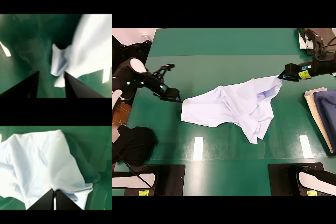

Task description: Fold the shirts.

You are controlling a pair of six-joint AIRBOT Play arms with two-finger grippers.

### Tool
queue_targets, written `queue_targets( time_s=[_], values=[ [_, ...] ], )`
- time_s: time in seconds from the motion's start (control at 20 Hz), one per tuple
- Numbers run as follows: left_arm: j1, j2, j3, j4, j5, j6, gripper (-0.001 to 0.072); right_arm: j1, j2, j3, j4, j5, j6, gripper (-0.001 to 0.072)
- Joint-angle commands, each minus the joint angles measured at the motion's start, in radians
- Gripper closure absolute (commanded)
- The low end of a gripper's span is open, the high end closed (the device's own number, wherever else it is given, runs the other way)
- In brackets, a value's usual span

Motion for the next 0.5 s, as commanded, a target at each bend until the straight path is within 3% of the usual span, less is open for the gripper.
queue_targets(
  time_s=[0.0,0.15,0.3,0.35,0.4,0.45],
  values=[
    [0.096,-0.005,0.021,-0.204,-0.060,-0.018,0.0320,0.018,-0.037,0.052,-0.031,0.005,-0.002,0.0698],
    [0.037,0.043,0.021,-0.323,-0.024,-0.018,0.0320,0.014,-0.005,0.065,-0.032,-0.014,-0.002,0.0699],
    [-0.166,0.067,0.015,-0.319,0.047,-0.026,0.0317,-0.001,0.033,0.065,-0.031,-0.029,-0.002,0.0699],
    [-0.241,0.066,0.009,-0.319,0.088,-0.032,0.0218,-0.008,0.042,0.065,-0.031,-0.027,-0.002,0.0698],
    [-0.322,0.066,-0.006,-0.318,0.157,-0.056,0.0069,-0.010,0.051,0.065,-0.032,-0.022,-0.003,0.0698],
    [-0.393,0.062,-0.020,-0.318,0.224,-0.067,0.0070,-0.020,0.059,0.065,-0.031,-0.016,-0.003,0.0698]
  ],
)
